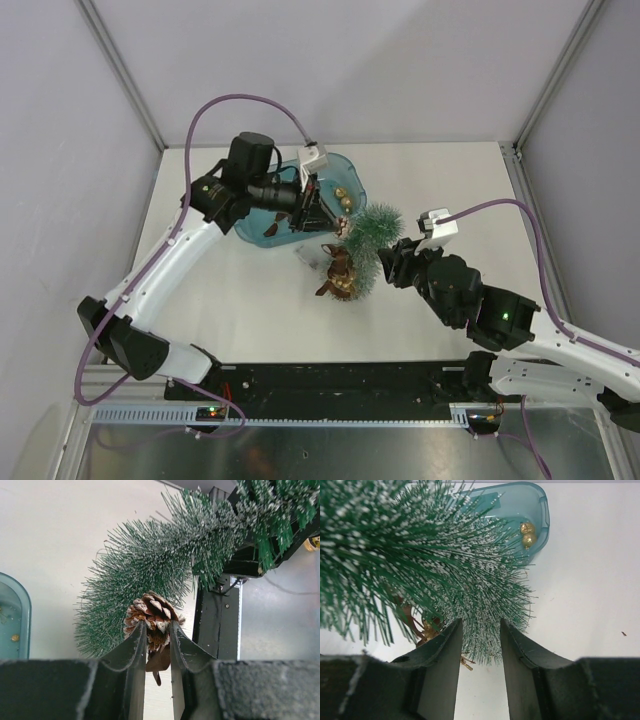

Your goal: Decorate the small christmas tree

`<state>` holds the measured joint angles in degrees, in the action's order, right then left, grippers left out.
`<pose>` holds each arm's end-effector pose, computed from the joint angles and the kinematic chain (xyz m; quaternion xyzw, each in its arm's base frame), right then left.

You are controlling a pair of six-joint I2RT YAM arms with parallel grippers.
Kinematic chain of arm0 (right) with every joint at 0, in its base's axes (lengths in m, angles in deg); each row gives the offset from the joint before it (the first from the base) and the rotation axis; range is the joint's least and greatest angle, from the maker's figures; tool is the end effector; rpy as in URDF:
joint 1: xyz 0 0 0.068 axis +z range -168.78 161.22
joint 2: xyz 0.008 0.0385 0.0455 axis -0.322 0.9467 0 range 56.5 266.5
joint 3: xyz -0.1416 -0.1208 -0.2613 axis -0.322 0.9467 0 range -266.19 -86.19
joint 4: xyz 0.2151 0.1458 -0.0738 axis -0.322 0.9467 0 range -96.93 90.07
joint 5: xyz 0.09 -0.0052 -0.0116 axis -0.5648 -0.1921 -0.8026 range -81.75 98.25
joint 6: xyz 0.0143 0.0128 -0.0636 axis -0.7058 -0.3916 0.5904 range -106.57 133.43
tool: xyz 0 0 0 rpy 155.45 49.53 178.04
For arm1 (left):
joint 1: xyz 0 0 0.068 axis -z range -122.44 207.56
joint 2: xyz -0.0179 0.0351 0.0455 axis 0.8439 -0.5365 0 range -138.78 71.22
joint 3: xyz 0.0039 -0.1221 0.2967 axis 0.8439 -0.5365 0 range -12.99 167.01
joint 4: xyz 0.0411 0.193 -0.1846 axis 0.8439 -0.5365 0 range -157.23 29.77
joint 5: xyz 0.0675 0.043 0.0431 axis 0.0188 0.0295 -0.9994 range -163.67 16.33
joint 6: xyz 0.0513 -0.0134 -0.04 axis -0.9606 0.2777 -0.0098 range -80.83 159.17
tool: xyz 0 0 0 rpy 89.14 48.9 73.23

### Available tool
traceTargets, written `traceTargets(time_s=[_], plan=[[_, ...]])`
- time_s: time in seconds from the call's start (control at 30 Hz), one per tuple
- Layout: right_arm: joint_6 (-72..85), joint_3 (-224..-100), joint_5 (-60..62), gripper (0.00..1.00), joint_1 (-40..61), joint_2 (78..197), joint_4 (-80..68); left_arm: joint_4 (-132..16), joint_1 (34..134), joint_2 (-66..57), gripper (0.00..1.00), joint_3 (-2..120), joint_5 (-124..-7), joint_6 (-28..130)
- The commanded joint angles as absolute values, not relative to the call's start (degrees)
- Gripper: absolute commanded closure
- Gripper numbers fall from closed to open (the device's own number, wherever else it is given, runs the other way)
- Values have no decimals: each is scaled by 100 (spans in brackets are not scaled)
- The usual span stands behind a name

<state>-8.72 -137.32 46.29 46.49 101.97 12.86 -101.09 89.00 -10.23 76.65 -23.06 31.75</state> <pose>0.0961 0.1310 0.3935 -0.0877 0.7671 0.2158 0.5977 0.2407 -0.1947 0.4611 0.4573 0.6798 -0.4571 0.3462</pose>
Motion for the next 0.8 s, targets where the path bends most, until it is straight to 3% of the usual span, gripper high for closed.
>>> traceTargets(time_s=[0.0, 0.43, 0.77], plan=[[-793, -13952, 4613, 59, 4625, 10198, 1043, -10046, 9102, -896, 86, 7476, -2656, 3133], [-779, -13947, 4589, 60, 4625, 10194, 1008, -10046, 9205, -859, 75, 7433, -3159, 3000], [-795, -13954, 4578, 60, 4625, 10198, 982, -10048, 9197, -793, 18, 7522, -3476, 3067]])
